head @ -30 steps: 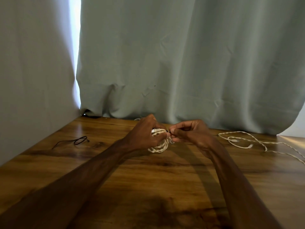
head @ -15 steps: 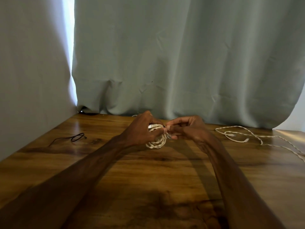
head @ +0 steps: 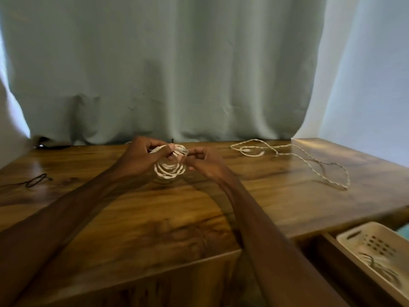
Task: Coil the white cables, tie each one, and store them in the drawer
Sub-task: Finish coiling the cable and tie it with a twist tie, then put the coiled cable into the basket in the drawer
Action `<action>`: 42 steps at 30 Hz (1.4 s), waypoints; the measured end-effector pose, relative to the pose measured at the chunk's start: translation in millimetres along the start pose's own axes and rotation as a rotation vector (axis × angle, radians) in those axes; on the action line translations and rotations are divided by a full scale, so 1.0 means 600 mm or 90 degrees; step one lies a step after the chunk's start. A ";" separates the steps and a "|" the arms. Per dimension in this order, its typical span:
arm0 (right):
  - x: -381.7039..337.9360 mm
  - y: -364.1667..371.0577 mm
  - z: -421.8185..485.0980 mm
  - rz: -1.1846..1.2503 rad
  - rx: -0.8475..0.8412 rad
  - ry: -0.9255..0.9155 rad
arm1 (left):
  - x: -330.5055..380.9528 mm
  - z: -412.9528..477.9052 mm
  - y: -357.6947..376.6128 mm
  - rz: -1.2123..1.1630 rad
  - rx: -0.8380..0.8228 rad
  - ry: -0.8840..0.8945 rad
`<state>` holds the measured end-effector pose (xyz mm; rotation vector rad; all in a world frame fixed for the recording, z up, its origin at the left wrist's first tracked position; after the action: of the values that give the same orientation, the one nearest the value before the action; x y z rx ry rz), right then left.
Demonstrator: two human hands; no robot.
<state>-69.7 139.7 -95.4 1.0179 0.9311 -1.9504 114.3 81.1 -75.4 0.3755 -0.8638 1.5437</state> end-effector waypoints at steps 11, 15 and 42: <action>-0.036 -0.177 -0.093 0.055 0.091 0.029 | 0.129 -0.024 0.123 0.027 -0.046 0.082; -0.041 -0.258 -0.117 0.026 0.149 0.025 | 0.191 -0.034 0.192 -0.002 -0.065 0.099; 0.246 -0.862 -0.374 -0.307 0.547 0.543 | 0.352 -0.155 0.652 0.330 -0.415 0.315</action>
<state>-493.3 530.3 -184.3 2.4315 0.7821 -2.4010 -274.1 314.0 -111.2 -0.7252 -1.0449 1.6027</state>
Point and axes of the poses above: each hand's wrist, its own z-axis towards the middle knuckle, its own y-axis out of the palm, x = y × z, the point moved 4 cm from there along z, towards the middle knuckle, and after that the axes turned 13 degrees about x, right-handed, at the moved point
